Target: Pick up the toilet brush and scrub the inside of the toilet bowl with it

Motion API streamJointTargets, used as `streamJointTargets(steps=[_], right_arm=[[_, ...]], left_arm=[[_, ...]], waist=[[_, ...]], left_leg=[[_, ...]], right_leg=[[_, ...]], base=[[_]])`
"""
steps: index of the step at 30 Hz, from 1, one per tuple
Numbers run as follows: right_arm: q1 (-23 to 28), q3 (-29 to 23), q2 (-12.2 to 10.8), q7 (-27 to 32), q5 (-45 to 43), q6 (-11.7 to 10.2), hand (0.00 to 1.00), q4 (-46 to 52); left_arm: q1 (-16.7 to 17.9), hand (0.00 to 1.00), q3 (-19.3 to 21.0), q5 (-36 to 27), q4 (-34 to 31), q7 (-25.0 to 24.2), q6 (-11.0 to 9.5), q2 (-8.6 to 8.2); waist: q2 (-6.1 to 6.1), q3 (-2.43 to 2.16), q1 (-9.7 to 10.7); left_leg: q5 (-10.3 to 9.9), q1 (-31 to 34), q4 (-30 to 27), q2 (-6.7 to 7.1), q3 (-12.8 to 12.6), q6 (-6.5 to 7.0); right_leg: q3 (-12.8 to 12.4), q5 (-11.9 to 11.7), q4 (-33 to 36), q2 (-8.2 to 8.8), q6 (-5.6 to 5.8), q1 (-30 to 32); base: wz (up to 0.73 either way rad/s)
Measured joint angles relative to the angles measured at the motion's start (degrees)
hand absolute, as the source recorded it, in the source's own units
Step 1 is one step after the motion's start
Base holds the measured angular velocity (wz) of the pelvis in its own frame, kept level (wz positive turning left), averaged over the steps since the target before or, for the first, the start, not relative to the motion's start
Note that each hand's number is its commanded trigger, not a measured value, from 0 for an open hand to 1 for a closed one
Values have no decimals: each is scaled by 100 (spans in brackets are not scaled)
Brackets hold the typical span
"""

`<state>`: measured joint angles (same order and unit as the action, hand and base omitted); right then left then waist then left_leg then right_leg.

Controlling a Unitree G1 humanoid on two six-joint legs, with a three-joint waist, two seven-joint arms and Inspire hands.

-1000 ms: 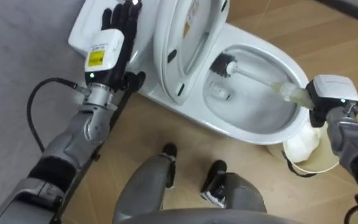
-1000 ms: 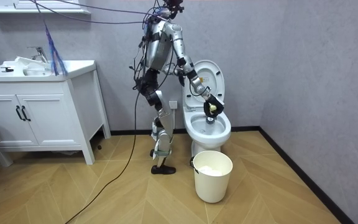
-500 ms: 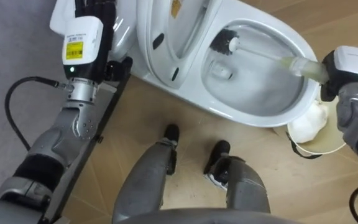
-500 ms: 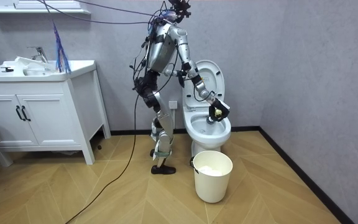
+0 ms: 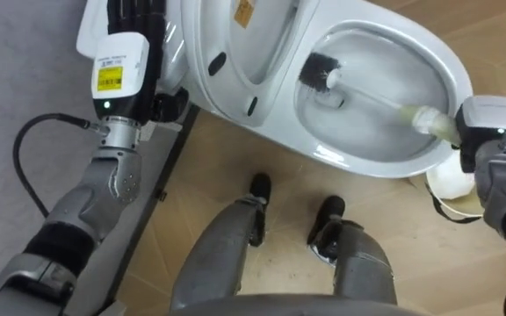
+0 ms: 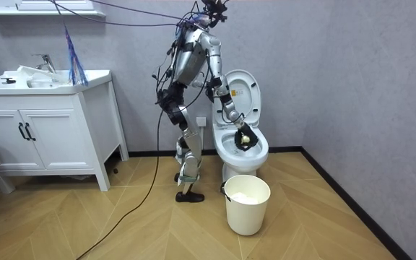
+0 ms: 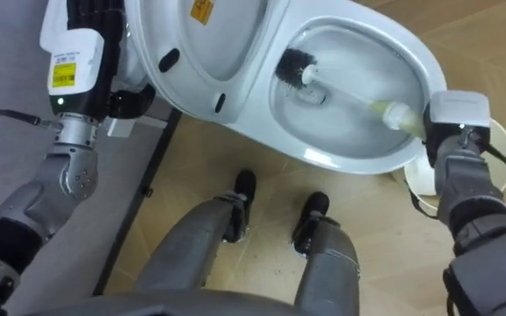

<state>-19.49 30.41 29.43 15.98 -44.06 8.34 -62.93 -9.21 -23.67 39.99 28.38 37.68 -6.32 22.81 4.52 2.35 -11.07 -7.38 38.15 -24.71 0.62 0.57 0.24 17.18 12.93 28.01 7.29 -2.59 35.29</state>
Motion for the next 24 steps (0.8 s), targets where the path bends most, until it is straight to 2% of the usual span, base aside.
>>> streamJointTargets(steps=[1,2,3,4,7,10,16,20,23,24], right_arm=[[100,2,-62,-85,-14,102,100,-3],[149,27,-84,-167,-76,167,100,-13],[224,146,-119,-380,-161,352,100,-41],[291,131,-173,-472,-119,435,100,-44],[381,129,-214,-543,-94,483,100,10],[387,128,-205,-556,-84,491,100,-25],[557,129,-173,-546,145,481,100,-160],[677,86,-115,-548,394,465,100,-142],[772,-8,-122,-538,602,415,100,-145],[799,-26,-133,-538,650,414,100,-147]], left_arm=[[39,0,-27,6,2,1,120,-51],[41,0,-45,6,10,0,179,-96],[54,0,-79,7,8,-1,285,-203],[135,0,-65,14,-73,10,378,-265],[371,0,-7,-1,-289,45,617,-283],[499,0,48,6,-430,90,715,-292],[544,0,39,7,-474,116,748,-329],[637,0,73,7,-599,104,870,-347],[706,0,94,24,-809,15,961,-391],[742,0,95,27,-892,-13,984,-391]], waist=[[56,-34,20],[77,-43,19],[109,-58,-1],[121,-60,-7],[104,-49,80],[114,-56,151],[92,-45,190],[66,-34,330],[38,-45,394],[28,-63,396]], left_leg=[[1,-40,11,-17,-17,1],[0,-64,18,-23,-45,1],[1,-102,52,-35,-81,1],[1,-117,89,-43,-124,1],[1,-148,110,-41,-138,1],[1,-148,118,-40,-140,1],[1,-195,117,-16,-138,2],[1,-195,117,15,-152,2],[1,-194,117,42,-195,3],[2,-194,117,56,-195,4]], right_leg=[[1,-12,-70,-42,3,-75],[0,-12,-98,-42,3,-104],[-9,-17,-142,-42,10,-139],[-41,-17,-149,-50,10,-125],[-135,-17,-144,-51,11,-125],[-129,-16,-149,-51,11,-129],[-121,-2,-140,-34,34,-193],[-99,17,-118,29,64,-193],[-99,43,-104,61,102,-186],[-99,45,-94,61,106,-183]], base=[[4],[3],[-3],[-9],[-14],[2],[3],[3],[10],[5]])
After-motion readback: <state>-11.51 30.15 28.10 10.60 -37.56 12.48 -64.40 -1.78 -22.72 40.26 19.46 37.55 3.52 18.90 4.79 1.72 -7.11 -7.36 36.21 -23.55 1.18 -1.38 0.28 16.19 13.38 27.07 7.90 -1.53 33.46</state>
